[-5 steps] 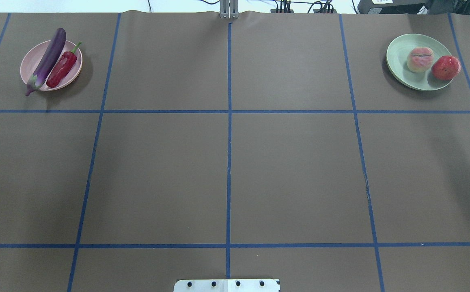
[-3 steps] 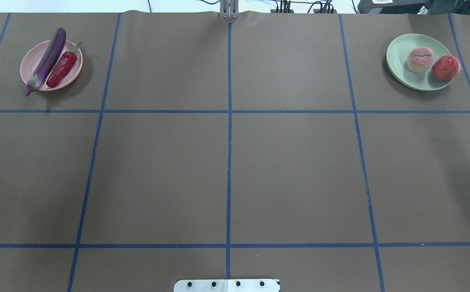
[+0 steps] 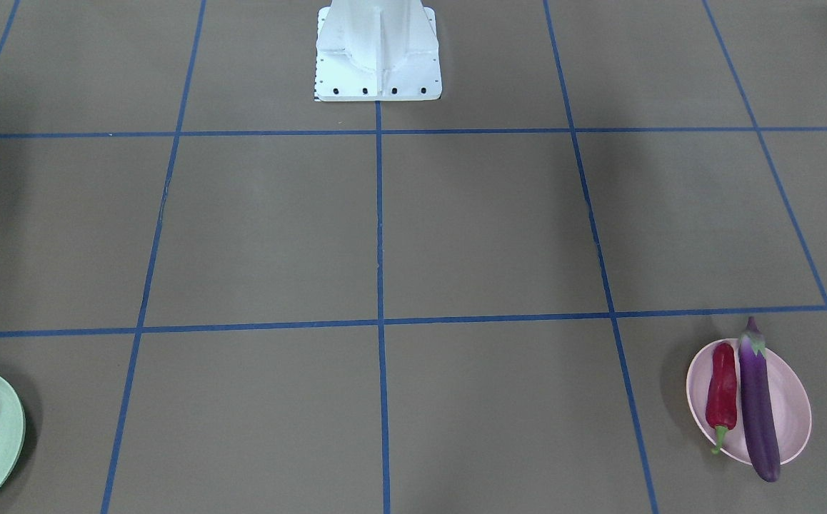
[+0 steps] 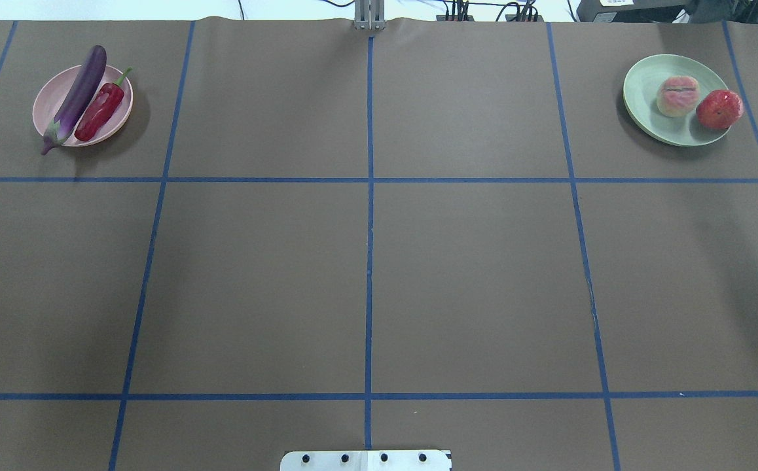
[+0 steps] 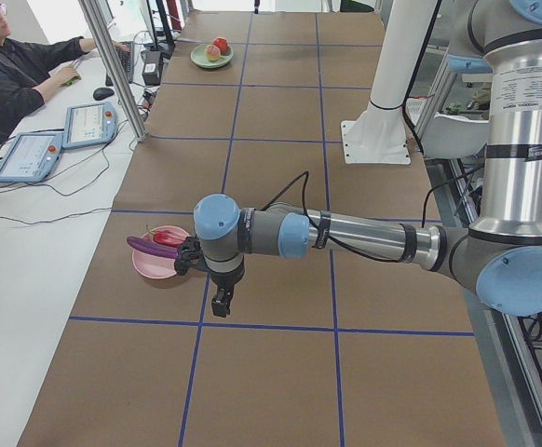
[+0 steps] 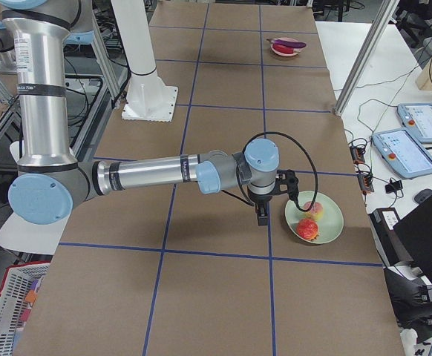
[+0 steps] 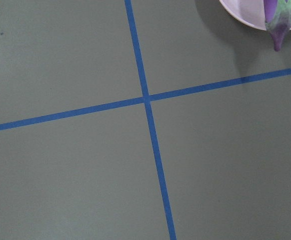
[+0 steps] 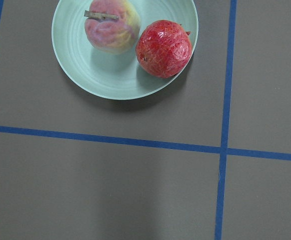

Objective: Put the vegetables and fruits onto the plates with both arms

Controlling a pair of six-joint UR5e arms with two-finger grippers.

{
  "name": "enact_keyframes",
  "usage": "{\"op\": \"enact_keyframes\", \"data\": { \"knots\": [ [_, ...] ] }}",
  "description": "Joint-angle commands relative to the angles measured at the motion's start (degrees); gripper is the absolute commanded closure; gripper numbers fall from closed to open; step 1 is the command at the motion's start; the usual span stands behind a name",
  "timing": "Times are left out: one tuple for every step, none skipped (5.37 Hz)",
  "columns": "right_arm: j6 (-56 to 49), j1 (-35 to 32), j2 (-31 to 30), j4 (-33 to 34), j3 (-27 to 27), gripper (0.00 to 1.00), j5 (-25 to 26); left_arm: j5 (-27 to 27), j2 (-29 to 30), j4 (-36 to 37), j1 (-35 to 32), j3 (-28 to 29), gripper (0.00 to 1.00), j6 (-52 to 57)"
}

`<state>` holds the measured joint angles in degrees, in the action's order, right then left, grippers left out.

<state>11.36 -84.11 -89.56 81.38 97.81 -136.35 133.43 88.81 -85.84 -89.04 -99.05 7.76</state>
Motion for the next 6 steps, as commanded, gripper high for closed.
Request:
{"op": "enact_keyframes", "data": {
  "knots": [
    [0.06,0.0,0.0,0.01,-0.08,0.0,0.47,-0.01,-0.13,-0.03,0.0,-1.05,0.0,0.15],
    [0.06,0.0,0.0,0.09,-0.08,0.0,0.47,-0.01,-0.39,-0.03,0.0,-1.14,0.0,0.15],
    [0.06,0.0,-0.09,0.27,-0.17,0.0,0.56,-0.1,-0.57,-0.03,-0.08,-1.23,0.0,0.15],
    [0.06,0.0,-0.35,0.27,-0.17,0.0,1.25,-0.1,-0.83,-0.03,-0.08,-1.32,0.0,0.15],
    [0.06,0.0,-0.53,0.27,-0.17,0.0,1.7,-0.01,-0.92,-0.03,-0.08,-1.67,0.0,0.15],
    [0.06,0.0,-0.62,0.27,-0.25,0.0,1.79,-0.1,-1.96,-0.03,0.0,-2.72,0.0,0.15]
  ]
}}
